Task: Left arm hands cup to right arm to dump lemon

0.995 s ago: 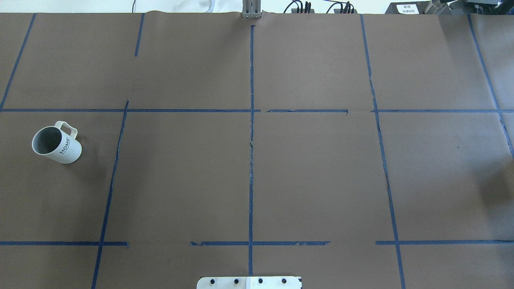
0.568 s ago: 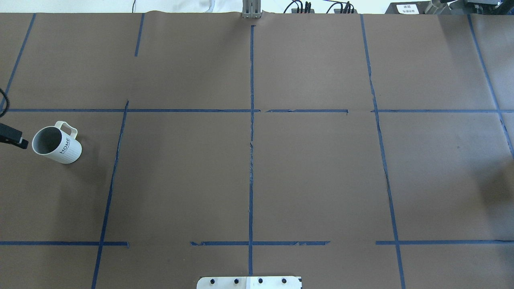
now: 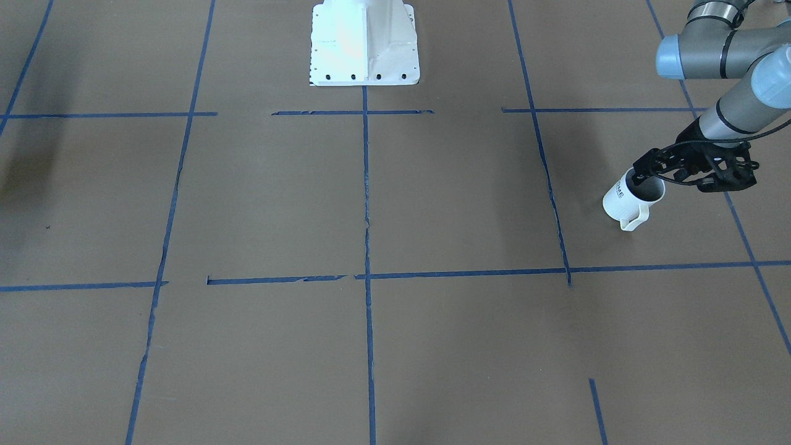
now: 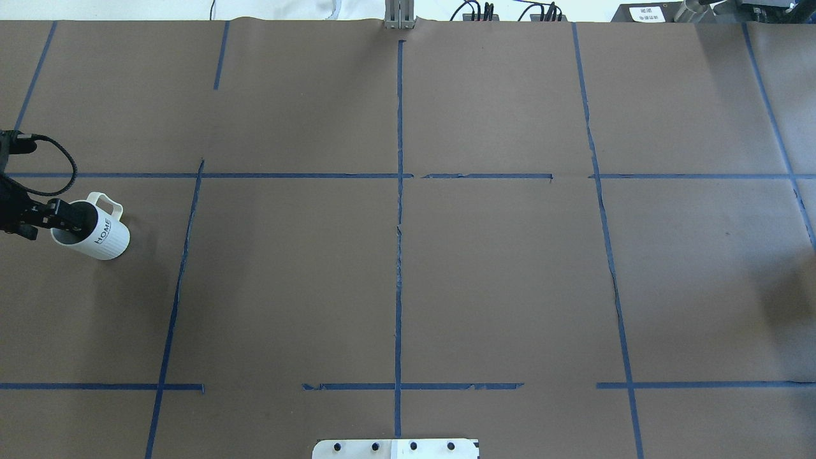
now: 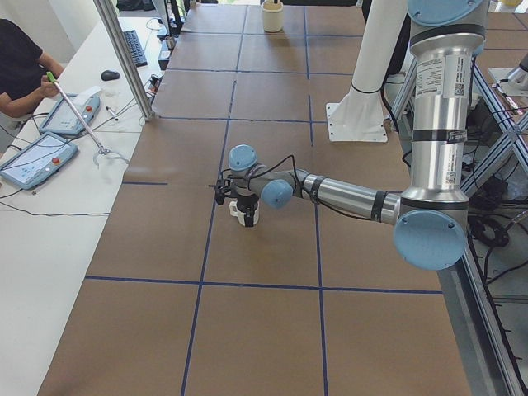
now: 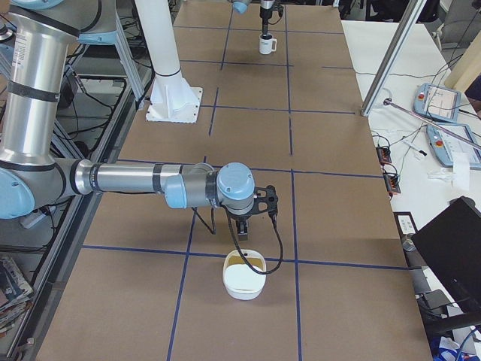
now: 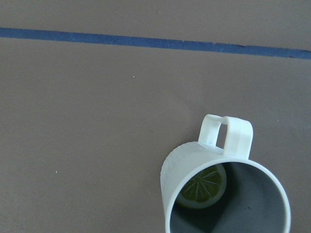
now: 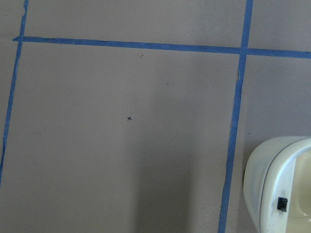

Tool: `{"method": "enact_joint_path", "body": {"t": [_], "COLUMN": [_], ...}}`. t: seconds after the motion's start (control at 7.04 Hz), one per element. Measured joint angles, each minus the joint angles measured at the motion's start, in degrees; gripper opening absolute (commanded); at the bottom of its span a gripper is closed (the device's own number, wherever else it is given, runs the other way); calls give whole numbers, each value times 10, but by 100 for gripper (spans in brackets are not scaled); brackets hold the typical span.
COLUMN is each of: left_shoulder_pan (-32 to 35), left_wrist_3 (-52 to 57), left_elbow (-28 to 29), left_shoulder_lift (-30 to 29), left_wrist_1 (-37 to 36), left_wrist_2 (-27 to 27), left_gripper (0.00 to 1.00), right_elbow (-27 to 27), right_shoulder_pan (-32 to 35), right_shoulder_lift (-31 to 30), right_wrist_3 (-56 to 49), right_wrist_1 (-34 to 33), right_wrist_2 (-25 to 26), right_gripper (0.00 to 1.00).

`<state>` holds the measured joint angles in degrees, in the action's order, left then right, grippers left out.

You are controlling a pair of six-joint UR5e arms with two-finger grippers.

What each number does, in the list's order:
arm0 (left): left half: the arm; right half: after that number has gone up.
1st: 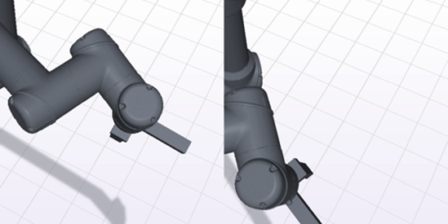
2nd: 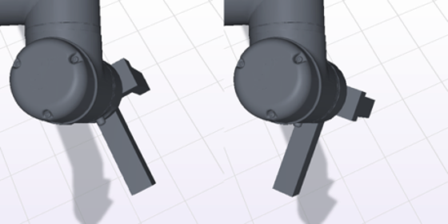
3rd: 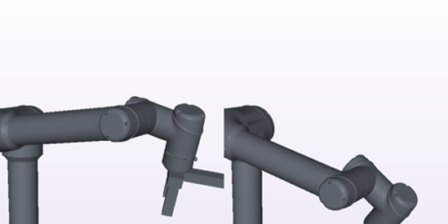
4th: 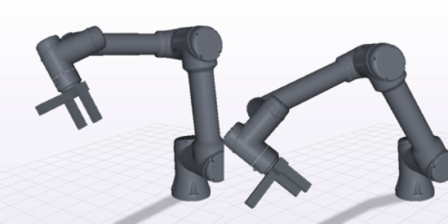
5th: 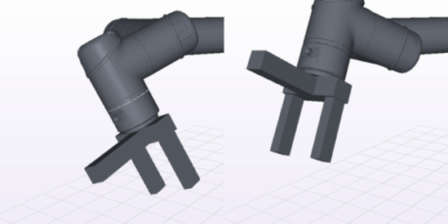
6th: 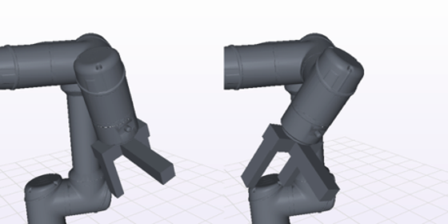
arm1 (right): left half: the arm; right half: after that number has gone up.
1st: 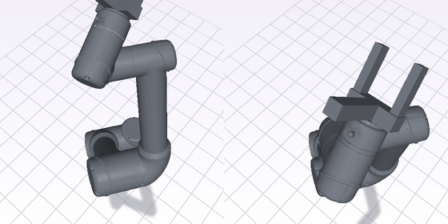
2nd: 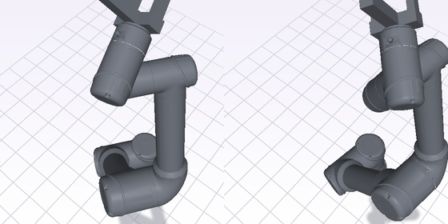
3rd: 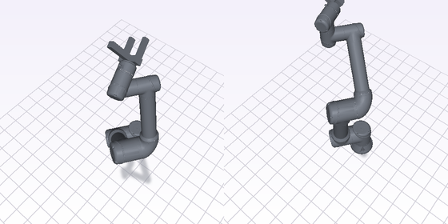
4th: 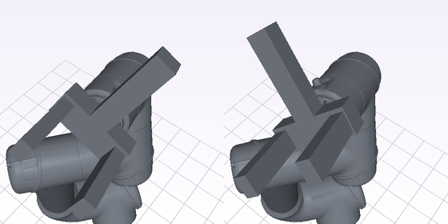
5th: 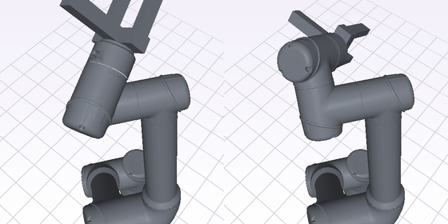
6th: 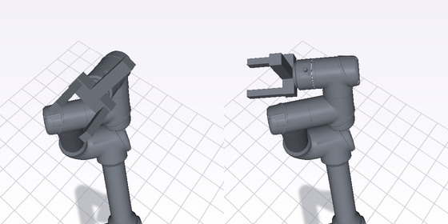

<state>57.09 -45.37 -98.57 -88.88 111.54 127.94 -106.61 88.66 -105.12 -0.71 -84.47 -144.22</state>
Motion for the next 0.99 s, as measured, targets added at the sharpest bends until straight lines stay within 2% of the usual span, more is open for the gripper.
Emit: {"method": "enact_joint_path", "body": {"t": [0.14, 0.57, 0.71, 0.99], "left_shoulder_pan": [-3, -6, -7, -33], "left_wrist_3": [-1, -19, -52, -141], "left_elbow": [7, 0, -7, -20], "left_shoulder_lift": [-3, -13, -37, -110], "left_wrist_1": [5, 9, 8, -3], "left_wrist_2": [-3, -6, -7, -7], "left_gripper": [0, 0, 0, 0], "right_elbow": [0, -1, -2, -2], "right_shoulder_pan": [-1, -7, -20, -59], "right_shoulder_lift": [0, 1, 2, 10], "right_wrist_3": [0, 1, 2, 39], "right_wrist_1": [0, 9, 42, 157], "right_wrist_2": [0, -4, -12, -17], "right_gripper": [100, 100, 100, 100]}}
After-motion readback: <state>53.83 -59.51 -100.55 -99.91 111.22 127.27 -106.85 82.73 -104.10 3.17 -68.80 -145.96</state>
